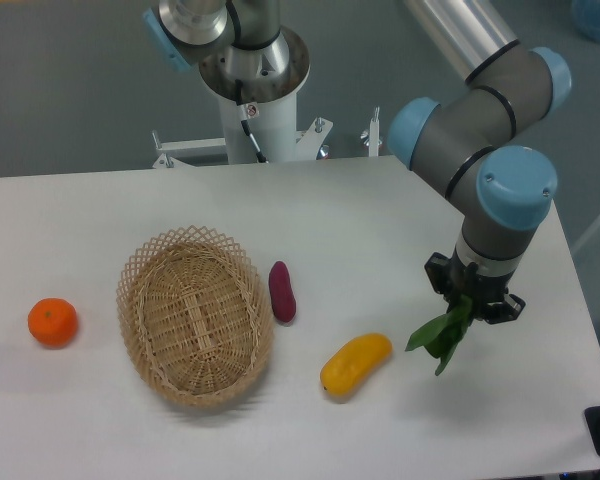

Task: Place the green vegetable in the basket
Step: 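Carry the bok choy over the wicker basket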

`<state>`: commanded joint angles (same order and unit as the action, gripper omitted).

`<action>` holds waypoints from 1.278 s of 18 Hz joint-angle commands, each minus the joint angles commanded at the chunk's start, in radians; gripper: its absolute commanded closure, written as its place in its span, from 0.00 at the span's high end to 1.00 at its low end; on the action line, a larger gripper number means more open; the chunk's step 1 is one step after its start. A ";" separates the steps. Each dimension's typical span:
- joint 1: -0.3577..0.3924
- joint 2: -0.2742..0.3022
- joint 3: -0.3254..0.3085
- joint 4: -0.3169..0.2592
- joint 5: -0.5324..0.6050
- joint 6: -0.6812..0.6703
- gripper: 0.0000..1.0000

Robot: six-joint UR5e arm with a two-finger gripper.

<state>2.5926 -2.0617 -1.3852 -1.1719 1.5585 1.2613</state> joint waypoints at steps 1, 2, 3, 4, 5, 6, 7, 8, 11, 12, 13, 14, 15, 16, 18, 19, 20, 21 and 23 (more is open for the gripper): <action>-0.020 0.002 0.000 -0.002 0.000 -0.029 0.34; -0.035 0.005 -0.002 -0.005 0.000 -0.049 0.34; -0.052 0.009 -0.003 -0.006 -0.002 -0.062 0.34; -0.069 0.018 -0.014 -0.006 -0.003 -0.068 0.34; -0.084 0.023 -0.031 -0.003 -0.009 -0.069 0.34; -0.101 0.029 -0.040 -0.003 -0.015 -0.069 0.34; -0.115 0.038 -0.049 -0.003 -0.018 -0.077 0.34; -0.130 0.043 -0.057 -0.003 -0.023 -0.085 0.34; -0.173 0.057 -0.074 -0.005 -0.028 -0.088 0.35; -0.193 0.066 -0.081 -0.006 -0.028 -0.088 0.35; -0.201 0.075 -0.103 -0.003 -0.029 -0.089 0.35; -0.209 0.078 -0.115 -0.002 -0.031 -0.089 0.35; -0.229 0.081 -0.117 -0.002 -0.032 -0.091 0.35; -0.244 0.080 -0.121 -0.003 -0.034 -0.100 0.35; -0.265 0.080 -0.143 0.003 -0.035 -0.141 0.35; -0.278 0.081 -0.150 0.003 -0.035 -0.144 0.35; -0.290 0.080 -0.152 0.003 -0.035 -0.146 0.35; -0.304 0.077 -0.153 0.005 -0.034 -0.148 0.35; -0.325 0.072 -0.160 0.003 -0.034 -0.152 0.35</action>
<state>2.2674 -1.9896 -1.5447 -1.1689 1.5248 1.1091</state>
